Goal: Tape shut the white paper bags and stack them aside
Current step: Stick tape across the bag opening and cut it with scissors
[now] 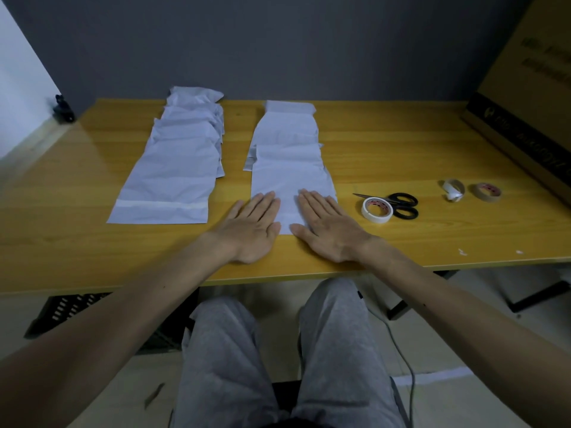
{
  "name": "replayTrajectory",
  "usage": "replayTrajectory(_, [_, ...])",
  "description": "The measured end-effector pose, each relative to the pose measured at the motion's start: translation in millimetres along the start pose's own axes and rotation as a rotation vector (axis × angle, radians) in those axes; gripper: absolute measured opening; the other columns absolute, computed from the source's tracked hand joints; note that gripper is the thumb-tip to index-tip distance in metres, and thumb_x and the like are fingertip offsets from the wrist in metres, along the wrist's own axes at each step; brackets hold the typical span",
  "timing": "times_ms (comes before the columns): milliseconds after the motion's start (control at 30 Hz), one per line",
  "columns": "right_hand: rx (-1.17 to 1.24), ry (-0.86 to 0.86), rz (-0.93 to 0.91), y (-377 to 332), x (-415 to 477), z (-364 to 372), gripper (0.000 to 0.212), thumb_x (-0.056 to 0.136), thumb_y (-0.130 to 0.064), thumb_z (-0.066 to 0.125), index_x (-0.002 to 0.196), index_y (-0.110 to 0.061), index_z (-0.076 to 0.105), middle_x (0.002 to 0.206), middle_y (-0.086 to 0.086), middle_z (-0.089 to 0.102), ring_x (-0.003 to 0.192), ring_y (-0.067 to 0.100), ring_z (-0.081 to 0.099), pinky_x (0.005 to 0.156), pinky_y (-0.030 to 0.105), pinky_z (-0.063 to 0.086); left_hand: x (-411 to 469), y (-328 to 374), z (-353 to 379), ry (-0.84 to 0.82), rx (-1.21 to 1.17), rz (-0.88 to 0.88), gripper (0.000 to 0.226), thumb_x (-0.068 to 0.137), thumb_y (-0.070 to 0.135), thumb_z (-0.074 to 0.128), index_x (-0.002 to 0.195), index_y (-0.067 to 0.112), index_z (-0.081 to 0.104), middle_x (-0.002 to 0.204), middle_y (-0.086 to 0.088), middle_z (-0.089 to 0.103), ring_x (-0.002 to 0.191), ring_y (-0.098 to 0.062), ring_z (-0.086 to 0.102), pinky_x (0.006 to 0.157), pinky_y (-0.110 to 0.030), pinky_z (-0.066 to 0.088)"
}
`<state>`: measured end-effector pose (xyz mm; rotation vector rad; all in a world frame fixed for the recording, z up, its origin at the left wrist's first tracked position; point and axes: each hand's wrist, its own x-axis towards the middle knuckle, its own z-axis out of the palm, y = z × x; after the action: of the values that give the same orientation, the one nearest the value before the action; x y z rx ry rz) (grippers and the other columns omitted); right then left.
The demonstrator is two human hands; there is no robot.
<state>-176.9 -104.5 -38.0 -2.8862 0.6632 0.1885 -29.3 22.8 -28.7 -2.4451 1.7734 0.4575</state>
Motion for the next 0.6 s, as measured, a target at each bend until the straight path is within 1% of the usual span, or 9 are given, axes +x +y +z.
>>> replayTrajectory(200, [-0.008,-0.008,0.056,29.8,-23.0,-3.9,0.064,0.101,-0.050,0.010,0.152,-0.017,-0.011,0.159,-0.002,-0.018,0.144,0.007,-0.020,0.117,0.029,-0.014,0.6,-3.5,2.2,0.005,-0.009,0.012,0.056,0.102,0.043,0.004,0.151,0.025,-0.018,0.157,0.011,-0.026,0.144,-0.006,-0.022,0.119,-0.037,-0.010])
replayTrajectory(367, [0.005,0.002,0.068,34.3,-28.1,-3.0,0.062,0.102,-0.046,0.010,0.151,-0.016,-0.012,0.158,-0.002,-0.020,0.144,0.008,-0.020,0.117,0.028,-0.013,0.5,-2.5,3.3,0.015,-0.013,0.014,0.056,0.103,0.042,0.004,0.151,0.025,-0.017,0.157,0.012,-0.025,0.144,-0.006,-0.022,0.119,-0.037,-0.010])
replayTrajectory(533, [0.082,0.035,0.061,43.4,-38.6,-2.9,0.061,0.104,-0.042,0.017,0.150,-0.017,-0.014,0.158,-0.003,-0.021,0.143,0.006,-0.021,0.117,0.027,-0.012,1.6,-3.5,4.0,0.016,-0.027,0.012,0.055,0.103,0.041,0.004,0.151,0.025,-0.017,0.157,0.011,-0.026,0.143,-0.006,-0.023,0.119,-0.037,-0.010])
replayTrajectory(600, [0.130,0.064,0.064,46.6,-39.8,-3.6,0.063,0.104,-0.039,0.023,0.151,-0.018,-0.013,0.158,-0.003,-0.019,0.141,0.003,-0.021,0.116,0.023,-0.013,1.8,-4.0,4.3,0.024,-0.027,0.016,0.055,0.103,0.042,0.004,0.151,0.025,-0.017,0.157,0.011,-0.025,0.143,-0.006,-0.023,0.119,-0.036,-0.010])
